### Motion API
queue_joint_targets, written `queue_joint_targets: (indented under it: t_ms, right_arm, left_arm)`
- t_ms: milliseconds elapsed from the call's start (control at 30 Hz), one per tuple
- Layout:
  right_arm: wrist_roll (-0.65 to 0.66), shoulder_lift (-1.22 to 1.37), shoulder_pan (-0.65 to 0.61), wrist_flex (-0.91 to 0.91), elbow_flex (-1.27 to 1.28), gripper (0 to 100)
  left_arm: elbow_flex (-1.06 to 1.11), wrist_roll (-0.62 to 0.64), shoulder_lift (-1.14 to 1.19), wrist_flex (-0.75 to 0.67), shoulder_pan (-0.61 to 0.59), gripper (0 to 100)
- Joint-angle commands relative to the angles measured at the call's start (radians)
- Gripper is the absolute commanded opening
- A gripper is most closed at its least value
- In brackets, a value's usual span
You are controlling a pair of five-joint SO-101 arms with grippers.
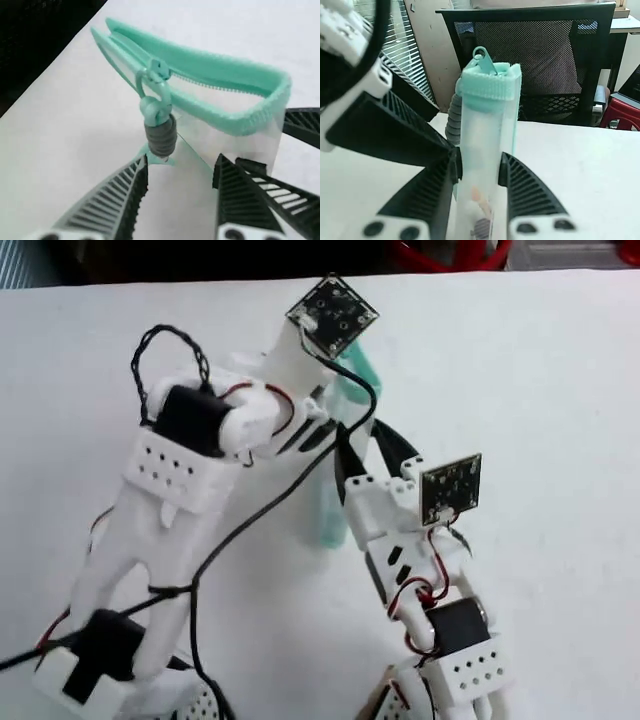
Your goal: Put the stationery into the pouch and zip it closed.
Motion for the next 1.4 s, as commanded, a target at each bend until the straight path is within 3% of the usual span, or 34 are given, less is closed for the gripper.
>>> queue_joint_targets:
  t_ms: [0, 333, 633, 1000, 1200, 1367]
  right_arm:
    - [0.012, -0.025, -0.027, 0.001, 0.000, 1.8]
    - [0.012, -0.019, -0.027, -0.007, 0.002, 1.8]
    - [0.012, -0.019, -0.028, -0.007, 0.002, 1.8]
    - [0.009, -0.019, -0.028, -0.001, 0.003, 1.8]
    - [0.009, -0.019, -0.028, -0.008, 0.018, 1.8]
    - [0.012, -0.019, -0.053, -0.007, 0.026, 1.8]
  left_arm:
    - [-0.041, -0.008, 0.016, -0.068, -0.027, 22]
    - [-0.040, -0.060, 0.019, -0.137, -0.018, 22]
    - [0.201, -0.064, 0.013, -0.414, -0.016, 22]
    - [0.219, -0.060, 0.019, -0.463, -0.007, 21]
    - [0.210, -0.057, 0.012, -0.476, 0.030, 1]
    - [0.209, -0.057, 0.004, -0.483, 0.033, 2]
